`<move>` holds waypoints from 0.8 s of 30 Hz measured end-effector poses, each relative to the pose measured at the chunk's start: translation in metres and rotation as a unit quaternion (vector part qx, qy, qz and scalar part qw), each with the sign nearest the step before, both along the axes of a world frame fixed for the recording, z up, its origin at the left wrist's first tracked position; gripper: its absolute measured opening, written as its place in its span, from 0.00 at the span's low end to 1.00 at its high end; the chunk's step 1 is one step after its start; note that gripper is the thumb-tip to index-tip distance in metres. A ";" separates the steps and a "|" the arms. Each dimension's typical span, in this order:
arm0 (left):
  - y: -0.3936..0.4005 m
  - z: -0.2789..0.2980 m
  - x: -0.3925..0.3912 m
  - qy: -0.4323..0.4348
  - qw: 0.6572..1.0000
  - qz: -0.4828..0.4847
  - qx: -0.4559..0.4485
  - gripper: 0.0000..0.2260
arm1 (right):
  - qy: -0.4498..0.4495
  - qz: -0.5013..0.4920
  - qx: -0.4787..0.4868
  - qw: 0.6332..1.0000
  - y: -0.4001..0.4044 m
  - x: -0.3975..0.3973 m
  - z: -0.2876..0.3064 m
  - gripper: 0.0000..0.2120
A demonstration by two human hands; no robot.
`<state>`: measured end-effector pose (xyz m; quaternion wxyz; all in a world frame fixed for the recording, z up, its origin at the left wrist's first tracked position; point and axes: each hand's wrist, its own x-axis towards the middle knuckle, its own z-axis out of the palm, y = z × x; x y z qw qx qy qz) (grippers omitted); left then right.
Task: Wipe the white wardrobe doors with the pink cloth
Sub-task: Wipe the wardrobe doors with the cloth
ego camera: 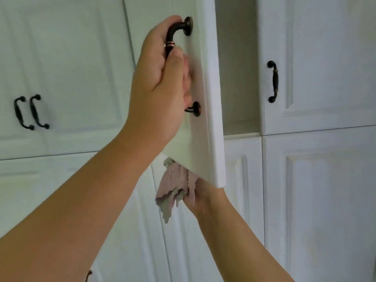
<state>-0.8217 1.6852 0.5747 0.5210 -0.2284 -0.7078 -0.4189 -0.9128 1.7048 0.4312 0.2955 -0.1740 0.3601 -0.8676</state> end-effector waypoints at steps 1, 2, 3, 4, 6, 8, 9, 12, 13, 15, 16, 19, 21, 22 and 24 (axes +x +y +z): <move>-0.008 -0.001 0.010 0.012 1.000 0.009 0.016 0.17 | 0.000 0.005 0.005 1.000 -0.003 0.009 0.007 0.16; -0.020 -0.001 0.027 0.020 0.999 0.022 0.028 0.17 | 0.001 0.011 0.007 1.000 -0.012 0.020 0.015 0.16; -0.029 -0.002 0.040 0.027 0.998 0.032 0.038 0.16 | 0.004 0.004 0.011 1.000 -0.021 0.026 0.025 0.16; -0.039 -0.002 0.052 0.029 0.998 0.037 0.048 0.15 | 0.005 -0.006 0.036 0.999 -0.032 0.027 0.035 0.11; -0.052 -0.002 0.069 0.027 0.996 0.048 0.071 0.14 | -0.044 -0.014 0.055 0.997 -0.056 0.024 0.049 0.03; -0.064 -0.002 0.087 0.028 0.992 0.072 0.100 0.13 | -0.065 -0.048 0.051 0.995 -0.083 0.017 0.055 0.08; -0.071 -0.001 0.097 0.027 0.990 0.087 0.106 0.13 | -0.091 -0.042 0.031 0.995 -0.097 0.014 0.057 0.13; -0.079 -0.002 0.109 0.008 0.986 0.136 0.100 0.16 | -0.095 -0.040 0.028 0.994 -0.116 -0.007 0.059 0.17; -0.085 -0.002 0.117 0.007 0.981 0.170 0.089 0.19 | -0.095 -0.032 0.031 0.994 -0.125 -0.007 0.061 0.16; -0.094 -0.004 0.123 -0.002 0.974 0.211 0.079 0.19 | -0.088 -0.060 0.061 0.992 -0.132 -0.010 0.063 0.17; -0.102 -0.004 0.128 -0.003 0.971 0.225 0.085 0.19 | -0.096 -0.057 0.059 0.992 -0.137 -0.008 0.065 0.16; -0.122 -0.001 0.140 -0.020 0.962 0.245 0.120 0.22 | -0.121 -0.023 0.031 0.992 -0.137 0.006 0.064 0.14; -0.127 -0.001 0.142 -0.027 0.957 0.259 0.127 0.22 | -0.090 -0.025 0.056 0.994 -0.135 0.007 0.054 0.14; -0.127 -0.001 0.141 -0.027 0.956 0.263 0.129 0.21 | -0.035 -0.035 0.087 0.995 -0.131 0.008 0.047 0.13; -0.122 -0.003 0.136 -0.011 0.957 0.255 0.139 0.18 | 0.098 -0.127 0.124 0.979 -0.122 -0.001 0.036 0.11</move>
